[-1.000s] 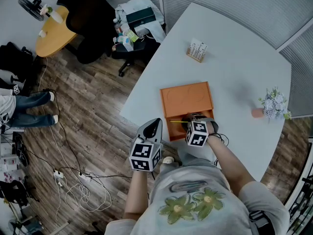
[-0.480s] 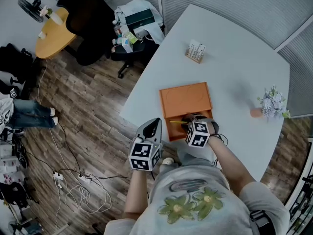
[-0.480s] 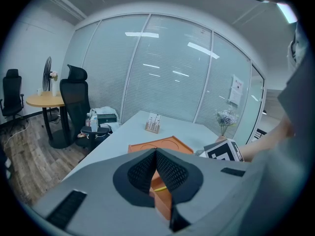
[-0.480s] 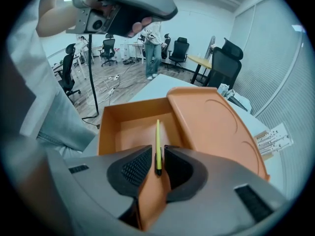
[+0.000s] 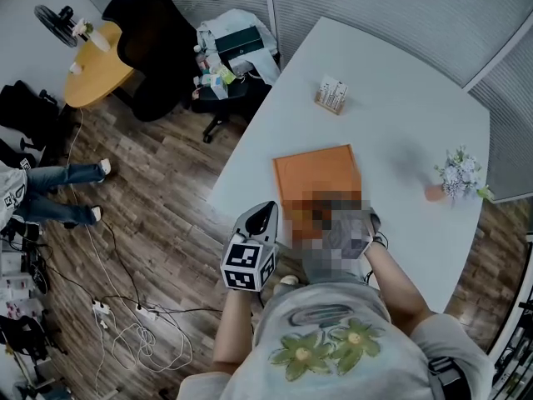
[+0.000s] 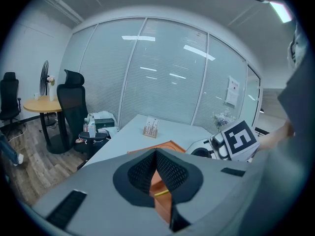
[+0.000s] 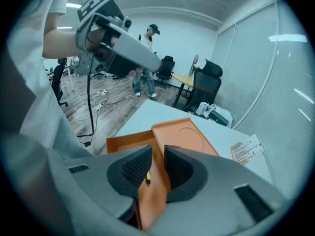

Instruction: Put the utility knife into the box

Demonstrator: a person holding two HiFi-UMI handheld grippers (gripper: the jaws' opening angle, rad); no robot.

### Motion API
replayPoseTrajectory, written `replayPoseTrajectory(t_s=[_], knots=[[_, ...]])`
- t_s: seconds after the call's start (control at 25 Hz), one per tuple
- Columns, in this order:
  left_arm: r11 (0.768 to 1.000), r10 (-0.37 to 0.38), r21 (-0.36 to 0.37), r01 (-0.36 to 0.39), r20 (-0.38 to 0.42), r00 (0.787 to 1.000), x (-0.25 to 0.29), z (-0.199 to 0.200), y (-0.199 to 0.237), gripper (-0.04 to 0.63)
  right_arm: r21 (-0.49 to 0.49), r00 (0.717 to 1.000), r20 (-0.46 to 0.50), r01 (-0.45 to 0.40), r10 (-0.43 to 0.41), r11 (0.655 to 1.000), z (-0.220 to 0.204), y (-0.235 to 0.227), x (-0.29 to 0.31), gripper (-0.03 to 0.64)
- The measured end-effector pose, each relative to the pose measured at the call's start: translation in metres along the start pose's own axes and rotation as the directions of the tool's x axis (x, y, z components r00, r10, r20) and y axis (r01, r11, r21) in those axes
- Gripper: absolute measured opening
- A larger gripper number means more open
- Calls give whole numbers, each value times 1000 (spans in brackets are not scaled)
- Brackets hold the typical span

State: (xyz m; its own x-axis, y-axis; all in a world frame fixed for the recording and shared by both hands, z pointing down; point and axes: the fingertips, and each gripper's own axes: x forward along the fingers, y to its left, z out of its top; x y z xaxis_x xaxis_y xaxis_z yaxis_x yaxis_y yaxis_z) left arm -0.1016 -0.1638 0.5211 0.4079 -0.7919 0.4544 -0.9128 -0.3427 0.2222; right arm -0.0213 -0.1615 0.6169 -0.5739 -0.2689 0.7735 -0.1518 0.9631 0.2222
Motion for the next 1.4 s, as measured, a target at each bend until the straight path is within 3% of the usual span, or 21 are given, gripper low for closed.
replayPoseTrajectory(t_s=[0.36, 0.72, 1.04, 1.4], knots=[[999, -31, 31, 30, 30, 999, -6, 15, -12, 0, 17, 980, 145, 136, -137, 991, 44, -17, -51, 83], [997, -54, 61, 49, 69, 996, -13, 31, -26, 0, 93, 900, 301, 301, -315, 949, 73, -32, -103, 6], [995, -87, 65, 81, 96, 992, -20, 42, -42, 0, 206, 850, 367, 323, -379, 924, 80, -38, -134, 5], [993, -106, 70, 99, 99, 989, -20, 43, -50, 0, 251, 840, 370, 322, -398, 913, 75, -37, -143, 3]])
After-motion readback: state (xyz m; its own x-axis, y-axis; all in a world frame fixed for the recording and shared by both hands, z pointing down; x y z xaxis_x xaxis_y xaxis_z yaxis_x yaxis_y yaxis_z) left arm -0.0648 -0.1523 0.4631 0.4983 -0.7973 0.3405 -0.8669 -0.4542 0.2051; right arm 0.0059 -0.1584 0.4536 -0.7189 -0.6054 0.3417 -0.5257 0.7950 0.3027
